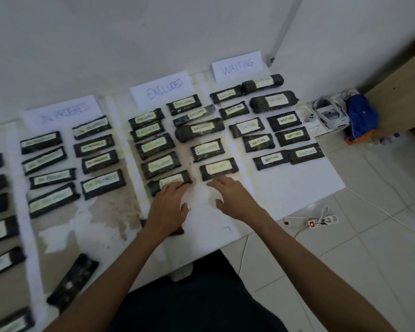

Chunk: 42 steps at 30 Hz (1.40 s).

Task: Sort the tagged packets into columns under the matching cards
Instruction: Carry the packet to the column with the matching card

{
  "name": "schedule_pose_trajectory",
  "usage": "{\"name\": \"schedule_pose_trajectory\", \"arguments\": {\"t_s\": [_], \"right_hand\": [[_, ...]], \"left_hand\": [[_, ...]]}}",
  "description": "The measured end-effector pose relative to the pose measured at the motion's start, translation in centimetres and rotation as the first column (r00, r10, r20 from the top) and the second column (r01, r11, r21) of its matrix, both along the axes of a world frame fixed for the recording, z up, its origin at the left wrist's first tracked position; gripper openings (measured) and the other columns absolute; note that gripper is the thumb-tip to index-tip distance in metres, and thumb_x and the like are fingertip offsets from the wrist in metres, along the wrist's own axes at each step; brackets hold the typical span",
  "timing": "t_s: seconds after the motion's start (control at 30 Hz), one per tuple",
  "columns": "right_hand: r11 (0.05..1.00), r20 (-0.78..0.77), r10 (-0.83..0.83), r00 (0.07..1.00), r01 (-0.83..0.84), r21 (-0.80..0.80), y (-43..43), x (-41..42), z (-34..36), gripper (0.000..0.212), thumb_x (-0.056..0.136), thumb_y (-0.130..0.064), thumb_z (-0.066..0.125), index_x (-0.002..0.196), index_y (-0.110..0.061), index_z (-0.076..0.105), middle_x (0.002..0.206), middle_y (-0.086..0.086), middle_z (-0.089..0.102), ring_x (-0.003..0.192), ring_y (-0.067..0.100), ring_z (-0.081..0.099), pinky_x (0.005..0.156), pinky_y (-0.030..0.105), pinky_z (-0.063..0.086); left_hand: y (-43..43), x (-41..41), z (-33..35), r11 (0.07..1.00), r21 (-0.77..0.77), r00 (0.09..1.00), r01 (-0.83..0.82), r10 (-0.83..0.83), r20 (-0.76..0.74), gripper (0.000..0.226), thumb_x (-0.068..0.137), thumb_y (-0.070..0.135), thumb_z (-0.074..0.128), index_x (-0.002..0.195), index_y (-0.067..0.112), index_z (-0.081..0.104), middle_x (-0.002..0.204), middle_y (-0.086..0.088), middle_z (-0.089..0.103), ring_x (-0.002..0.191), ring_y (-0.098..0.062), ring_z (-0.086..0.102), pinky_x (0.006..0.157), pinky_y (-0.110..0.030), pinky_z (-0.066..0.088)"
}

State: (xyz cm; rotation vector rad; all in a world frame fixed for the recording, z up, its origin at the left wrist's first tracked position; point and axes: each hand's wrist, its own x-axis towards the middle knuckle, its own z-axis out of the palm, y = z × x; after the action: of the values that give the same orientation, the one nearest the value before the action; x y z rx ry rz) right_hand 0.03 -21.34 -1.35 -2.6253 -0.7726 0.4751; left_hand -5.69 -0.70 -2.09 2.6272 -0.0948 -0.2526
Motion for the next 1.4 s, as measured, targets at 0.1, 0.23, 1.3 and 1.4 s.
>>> {"name": "schedule_pose_trajectory", "arguments": {"t_s": [0.1,0.23,1.3,1.4], "right_hand": [[0.996,-0.046,0.093,0.995,-0.093,0.007,3.9,-2.2,-0.7,0.053,0.081,-0.016,0.065,0.132,-0.012,0.05,0.132,0.015,0.049,0.115,0.033,0.05,0.091,0.039,0.041],[0.964,-0.072,0.26,0.963,-0.263,-0.036,8.5,-5.5,-2.7,0.061,0.07,-0.027,0.077,0.125,-0.011,0.056,0.12,0.016,0.055,0.1,0.035,0.055,0.082,0.04,0.045],[0.825,-0.728,-0.191,0.658,0.509,0.244,14.1,-9.5,-0.7,0.018,0.074,-0.013,0.079,0.082,-0.013,0.063,0.082,0.007,0.065,0.074,0.017,0.064,0.069,0.028,0.057],[0.857,-0.75,-0.115,0.651,0.447,0.257,16.1,-10.2,-0.3,0.01,0.085,-0.013,0.067,0.078,-0.019,0.062,0.074,0.0,0.067,0.072,0.012,0.065,0.07,0.028,0.054]], "left_hand": [[3.1,-2.9,-0.7,0.998,-0.009,0.998,-0.067,0.067,-0.011,0.053,0.079,0.013,0.057,0.13,0.006,0.05,0.131,-0.016,0.053,0.121,-0.034,0.048,0.1,-0.045,0.043],[6.2,-6.8,-2.5,0.99,0.019,0.989,-0.138,0.139,-0.056,0.053,0.088,0.019,0.051,0.138,0.005,0.041,0.143,-0.017,0.041,0.133,-0.035,0.036,0.108,-0.046,0.034],[7.5,-9.3,-0.8,0.519,-0.538,0.747,-0.664,0.443,-0.495,0.037,0.089,0.012,0.054,0.126,0.018,0.05,0.112,-0.003,0.062,0.095,-0.018,0.058,0.075,-0.026,0.048],[8.6,-9.6,-0.8,0.588,-0.489,0.765,-0.644,0.486,-0.422,0.048,0.085,0.021,0.061,0.13,0.017,0.044,0.113,-0.006,0.058,0.097,-0.02,0.059,0.076,-0.029,0.052]]}}
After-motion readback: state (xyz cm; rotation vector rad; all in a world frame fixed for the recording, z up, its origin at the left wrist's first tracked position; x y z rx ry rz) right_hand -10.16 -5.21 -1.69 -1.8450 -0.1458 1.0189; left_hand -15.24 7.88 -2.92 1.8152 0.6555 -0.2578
